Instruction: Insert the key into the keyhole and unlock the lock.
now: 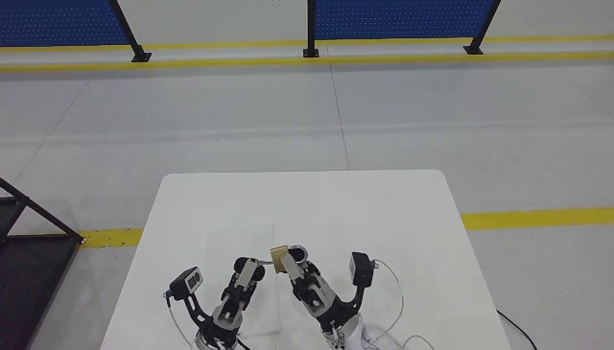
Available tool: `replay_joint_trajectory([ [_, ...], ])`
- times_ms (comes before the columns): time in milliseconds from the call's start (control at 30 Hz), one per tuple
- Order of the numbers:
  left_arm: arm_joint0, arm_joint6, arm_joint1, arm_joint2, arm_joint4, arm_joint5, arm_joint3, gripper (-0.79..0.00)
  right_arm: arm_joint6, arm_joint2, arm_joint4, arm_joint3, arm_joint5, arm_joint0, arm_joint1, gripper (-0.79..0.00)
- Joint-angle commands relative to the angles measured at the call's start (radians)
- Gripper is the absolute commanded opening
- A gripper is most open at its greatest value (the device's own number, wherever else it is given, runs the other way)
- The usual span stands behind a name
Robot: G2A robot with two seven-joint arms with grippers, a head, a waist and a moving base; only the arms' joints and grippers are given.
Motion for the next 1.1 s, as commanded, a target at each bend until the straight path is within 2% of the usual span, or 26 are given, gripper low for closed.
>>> replay_joint_trajectory([
  [0, -0.001, -0.002, -0.001, 0.000, -0.003, 0.002, 0.000, -0.785, 0.000, -0.002, -0.001, 0.001, 0.001, 0.002, 0.000, -0.785],
  [567, -0.012, 0.045, -0.022, 0.007, 0.005, 0.018, 0.002, -0.785, -0.084, 0.002, -0.015, -0.007, 0.013, -0.005, 0.004, -0.785],
  [1067, -0.021, 0.048, -0.030, 0.030, -0.007, 0.033, -0.005, -0.785, -0.070, 0.010, 0.002, -0.024, 0.034, -0.010, 0.003, -0.785],
])
